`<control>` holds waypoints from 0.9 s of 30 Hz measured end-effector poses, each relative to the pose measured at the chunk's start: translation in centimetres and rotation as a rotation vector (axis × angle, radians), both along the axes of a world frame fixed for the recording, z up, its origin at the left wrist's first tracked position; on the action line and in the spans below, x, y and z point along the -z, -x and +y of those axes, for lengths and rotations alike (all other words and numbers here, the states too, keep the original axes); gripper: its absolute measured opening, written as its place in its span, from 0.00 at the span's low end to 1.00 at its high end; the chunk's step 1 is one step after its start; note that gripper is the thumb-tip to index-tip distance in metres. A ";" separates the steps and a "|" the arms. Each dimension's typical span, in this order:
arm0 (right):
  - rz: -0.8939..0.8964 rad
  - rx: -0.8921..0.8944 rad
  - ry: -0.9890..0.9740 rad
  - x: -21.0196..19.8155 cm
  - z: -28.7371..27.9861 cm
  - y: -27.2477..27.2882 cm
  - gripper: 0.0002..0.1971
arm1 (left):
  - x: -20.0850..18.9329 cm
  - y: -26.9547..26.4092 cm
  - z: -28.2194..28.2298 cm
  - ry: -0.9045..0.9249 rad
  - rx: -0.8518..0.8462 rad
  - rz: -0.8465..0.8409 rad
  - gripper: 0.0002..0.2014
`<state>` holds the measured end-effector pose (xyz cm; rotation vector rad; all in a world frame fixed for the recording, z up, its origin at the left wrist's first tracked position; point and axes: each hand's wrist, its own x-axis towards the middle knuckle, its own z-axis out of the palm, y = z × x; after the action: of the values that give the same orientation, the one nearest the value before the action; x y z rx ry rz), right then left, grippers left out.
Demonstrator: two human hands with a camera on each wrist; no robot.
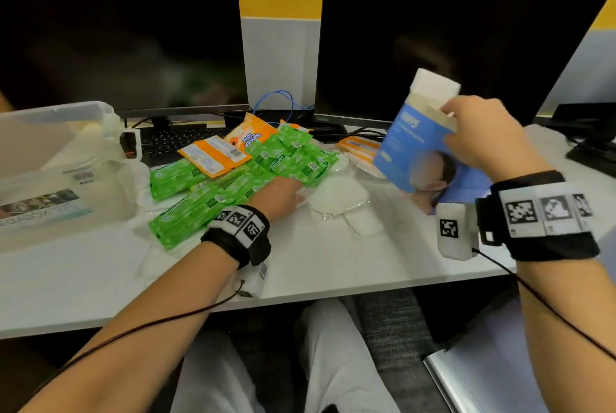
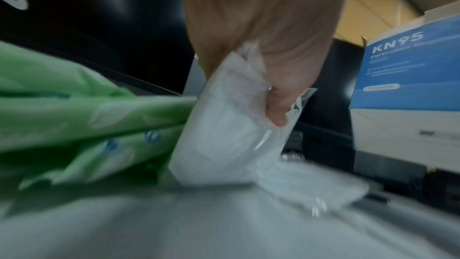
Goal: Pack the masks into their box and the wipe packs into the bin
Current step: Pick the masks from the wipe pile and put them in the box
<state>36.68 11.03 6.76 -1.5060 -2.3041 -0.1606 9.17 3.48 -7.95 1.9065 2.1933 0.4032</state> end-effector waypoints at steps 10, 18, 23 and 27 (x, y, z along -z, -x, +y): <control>0.008 -0.574 0.226 2.0 -5.8 5.9 0.20 | -9.2 6.9 -3.8 -0.658 -0.593 -0.042 0.15; -0.240 -0.669 0.282 5.8 -5.9 9.7 0.20 | -9.7 6.6 -4.4 -1.145 -0.660 -0.813 0.12; -0.351 -0.679 0.461 6.9 -5.2 9.4 0.17 | -7.5 2.7 -2.7 -0.758 -0.358 -0.983 0.10; -0.036 -0.615 0.651 5.5 -4.1 7.9 0.25 | -7.7 1.1 -2.8 -0.688 -0.310 -0.858 0.09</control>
<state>28.80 6.88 1.22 -0.9338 -2.8785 0.7951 8.03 0.69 -0.22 1.1803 1.8125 1.8148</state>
